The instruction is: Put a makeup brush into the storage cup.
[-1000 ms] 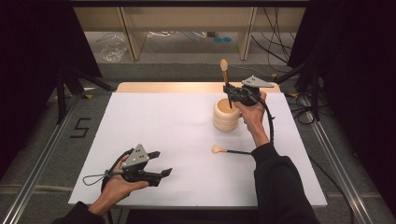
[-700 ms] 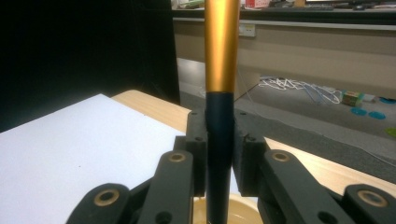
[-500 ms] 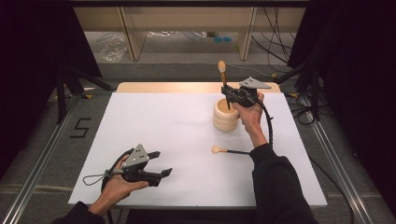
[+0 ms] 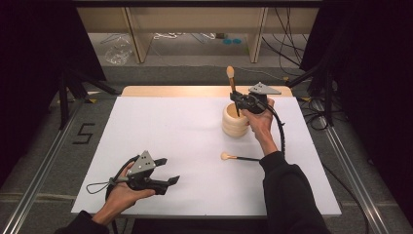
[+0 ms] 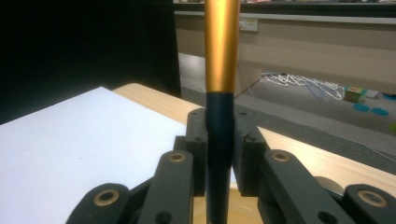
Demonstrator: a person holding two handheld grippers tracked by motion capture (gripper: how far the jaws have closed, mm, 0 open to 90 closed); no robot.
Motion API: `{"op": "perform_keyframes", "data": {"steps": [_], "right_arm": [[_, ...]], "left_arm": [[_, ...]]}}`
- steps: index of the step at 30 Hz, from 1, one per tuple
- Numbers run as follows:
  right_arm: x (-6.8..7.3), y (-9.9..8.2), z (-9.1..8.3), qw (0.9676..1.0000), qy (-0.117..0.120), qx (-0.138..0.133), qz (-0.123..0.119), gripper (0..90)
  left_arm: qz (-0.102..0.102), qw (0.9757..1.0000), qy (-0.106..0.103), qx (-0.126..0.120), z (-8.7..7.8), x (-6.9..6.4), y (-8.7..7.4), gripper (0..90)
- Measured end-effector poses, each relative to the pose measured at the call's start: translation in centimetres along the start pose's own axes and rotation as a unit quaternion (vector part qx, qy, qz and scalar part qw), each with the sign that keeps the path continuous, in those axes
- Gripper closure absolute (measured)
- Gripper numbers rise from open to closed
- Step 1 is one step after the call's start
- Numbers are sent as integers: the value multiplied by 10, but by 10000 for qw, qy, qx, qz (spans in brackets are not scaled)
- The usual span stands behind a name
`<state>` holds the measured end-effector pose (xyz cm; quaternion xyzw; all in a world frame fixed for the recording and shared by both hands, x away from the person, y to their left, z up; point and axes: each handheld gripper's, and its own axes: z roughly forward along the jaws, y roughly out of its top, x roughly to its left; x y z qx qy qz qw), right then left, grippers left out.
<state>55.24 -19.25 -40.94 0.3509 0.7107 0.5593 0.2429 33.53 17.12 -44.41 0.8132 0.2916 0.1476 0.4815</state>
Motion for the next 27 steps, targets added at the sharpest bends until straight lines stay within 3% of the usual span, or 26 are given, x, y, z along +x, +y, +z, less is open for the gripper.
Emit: {"op": "perform_keyframes", "data": {"steps": [5,6,10,12,15,17,18,19,27], "right_arm": [[0,-4,0,10000,12,70,20,795],[0,-4,0,10000,-15,45,-17,794],[0,-7,-1,10000,6,6,-64,794],[1,-9,-2,9999,17,121,20,794],[-1,-11,-2,9999,-30,67,-70,794],[-1,-13,-1,10000,-24,52,-53,794],[0,-14,-2,9999,43,101,65,794],[-1,-15,-2,9999,-24,92,-41,794],[-2,-18,-2,9999,-23,151,-4,794]], "left_arm": [[18,10000,-4,7,0,0,0,249],[-113,9999,9,11,0,-1,0,249],[-57,10000,-7,37,0,-1,0,249],[14,10000,-19,45,0,0,0,249],[7,10000,-52,51,1,0,0,248],[6,10000,-55,55,1,0,0,248],[2,10000,-58,58,1,0,0,248],[9,10000,-55,63,1,0,0,248],[-15,10000,-38,39,1,0,0,248]]}}
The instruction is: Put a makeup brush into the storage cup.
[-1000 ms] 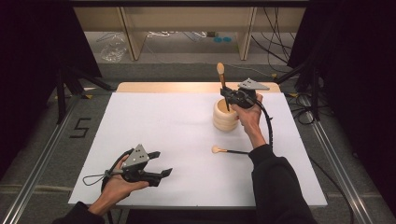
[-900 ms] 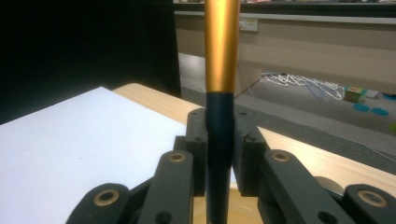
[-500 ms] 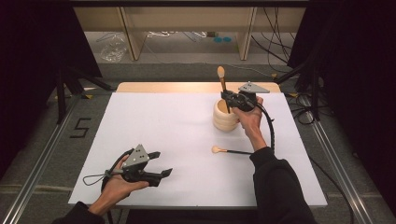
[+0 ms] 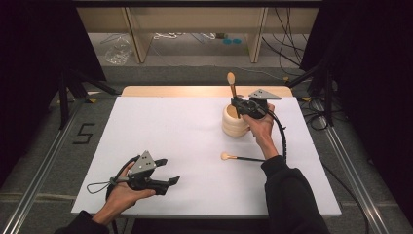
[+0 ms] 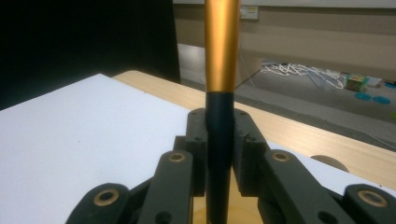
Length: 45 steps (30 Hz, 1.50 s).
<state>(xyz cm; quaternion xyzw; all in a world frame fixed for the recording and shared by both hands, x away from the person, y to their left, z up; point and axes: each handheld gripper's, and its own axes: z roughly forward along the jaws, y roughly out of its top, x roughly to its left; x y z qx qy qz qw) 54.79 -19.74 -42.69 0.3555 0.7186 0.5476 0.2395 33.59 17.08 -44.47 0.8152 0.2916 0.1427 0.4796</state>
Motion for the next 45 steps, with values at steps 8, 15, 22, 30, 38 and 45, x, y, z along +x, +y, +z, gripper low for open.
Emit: {"op": "perform_keyframes", "data": {"steps": [8,15,22,30,38,45], "right_arm": [[-1,-4,-2,9999,-10,100,64,763],[-1,1,-11,9997,-108,206,32,599],[0,5,-26,9992,-268,273,-94,455],[5,12,-45,9982,-375,397,-235,371],[10,15,-63,9978,-289,455,-393,337],[16,15,-78,9962,-126,720,-482,312]], "left_arm": [[-20,10000,29,10,0,0,0,247],[-123,9999,33,11,0,-1,-1,246],[-127,9999,19,0,0,-1,-1,246],[-115,9999,3,6,0,-1,0,246],[-96,10000,0,-10,0,0,0,244],[-119,9999,45,6,-1,-1,0,244]]}}
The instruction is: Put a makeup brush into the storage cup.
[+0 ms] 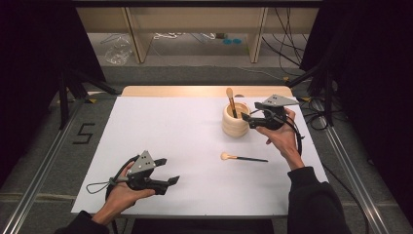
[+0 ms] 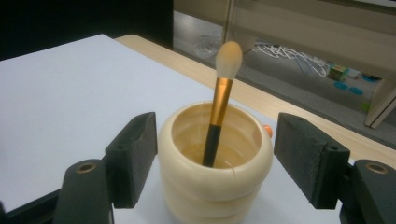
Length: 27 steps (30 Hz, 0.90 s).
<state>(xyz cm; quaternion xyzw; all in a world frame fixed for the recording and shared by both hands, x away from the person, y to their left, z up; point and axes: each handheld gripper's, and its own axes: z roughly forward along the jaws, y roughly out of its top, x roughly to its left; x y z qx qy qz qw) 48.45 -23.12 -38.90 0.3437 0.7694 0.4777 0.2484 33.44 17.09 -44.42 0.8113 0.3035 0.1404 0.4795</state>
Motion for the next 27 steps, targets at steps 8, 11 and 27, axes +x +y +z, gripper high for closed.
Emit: {"op": "perform_keyframes", "data": {"steps": [8,11,27], "right_arm": [[7,-6,-14,9992,110,323,-208,310],[10,-6,-18,9985,137,390,-358,310],[26,-20,-25,9921,382,939,-741,311]], "left_arm": [[-2,10000,-2,-5,0,0,0,244],[28,10000,-3,-2,0,0,0,244],[18,10000,-15,3,0,0,0,243]]}}
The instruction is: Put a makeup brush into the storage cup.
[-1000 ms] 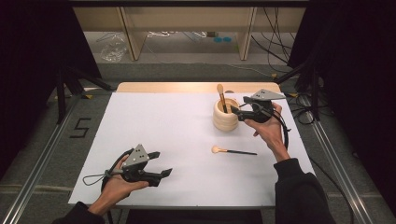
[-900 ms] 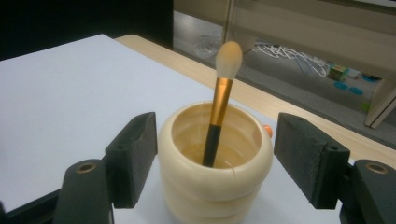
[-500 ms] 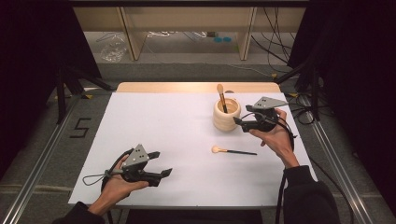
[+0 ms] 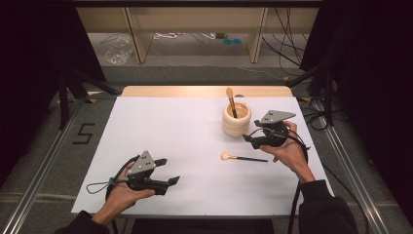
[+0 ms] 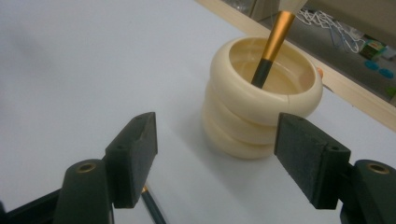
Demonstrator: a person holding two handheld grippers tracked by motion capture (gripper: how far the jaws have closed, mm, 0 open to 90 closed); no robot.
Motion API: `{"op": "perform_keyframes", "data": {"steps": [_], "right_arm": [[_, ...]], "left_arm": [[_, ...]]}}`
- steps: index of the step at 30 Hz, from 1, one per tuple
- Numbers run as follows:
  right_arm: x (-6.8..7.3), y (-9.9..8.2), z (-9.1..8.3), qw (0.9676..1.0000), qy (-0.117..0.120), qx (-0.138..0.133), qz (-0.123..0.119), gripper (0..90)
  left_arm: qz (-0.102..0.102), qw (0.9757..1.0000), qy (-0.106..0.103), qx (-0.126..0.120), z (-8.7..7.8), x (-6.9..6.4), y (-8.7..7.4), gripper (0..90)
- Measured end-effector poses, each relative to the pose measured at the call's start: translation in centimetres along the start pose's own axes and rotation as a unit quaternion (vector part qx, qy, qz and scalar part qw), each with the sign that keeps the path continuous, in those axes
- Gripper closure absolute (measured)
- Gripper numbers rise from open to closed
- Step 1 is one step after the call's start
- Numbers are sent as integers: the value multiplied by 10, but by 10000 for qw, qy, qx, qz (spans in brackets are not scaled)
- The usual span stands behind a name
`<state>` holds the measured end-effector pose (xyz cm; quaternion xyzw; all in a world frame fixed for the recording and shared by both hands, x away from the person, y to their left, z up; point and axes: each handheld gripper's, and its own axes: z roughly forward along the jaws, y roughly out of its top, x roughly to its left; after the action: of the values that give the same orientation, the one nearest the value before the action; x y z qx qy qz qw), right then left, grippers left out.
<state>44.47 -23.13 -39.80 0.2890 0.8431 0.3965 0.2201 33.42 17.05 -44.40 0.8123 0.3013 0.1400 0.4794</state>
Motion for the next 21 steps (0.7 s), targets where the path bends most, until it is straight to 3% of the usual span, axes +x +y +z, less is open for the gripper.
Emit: {"op": "perform_keyframes", "data": {"steps": [2,4,7,8,18,21], "right_arm": [[2,0,-2,10000,37,44,44,312],[3,0,-2,9999,42,25,-104,311],[7,0,-2,9998,123,117,-70,311],[8,0,-2,9998,103,121,-125,311],[15,-6,3,9987,293,357,-237,316],[16,-9,5,9979,381,482,-228,318]], "left_arm": [[97,10000,-4,3,0,1,0,243],[82,10000,-4,1,0,1,0,243],[94,10000,6,-4,0,1,0,243],[-24,10000,15,-6,0,0,0,243],[-42,10000,-22,-9,1,1,0,243],[79,10000,23,5,1,3,1,243]]}}
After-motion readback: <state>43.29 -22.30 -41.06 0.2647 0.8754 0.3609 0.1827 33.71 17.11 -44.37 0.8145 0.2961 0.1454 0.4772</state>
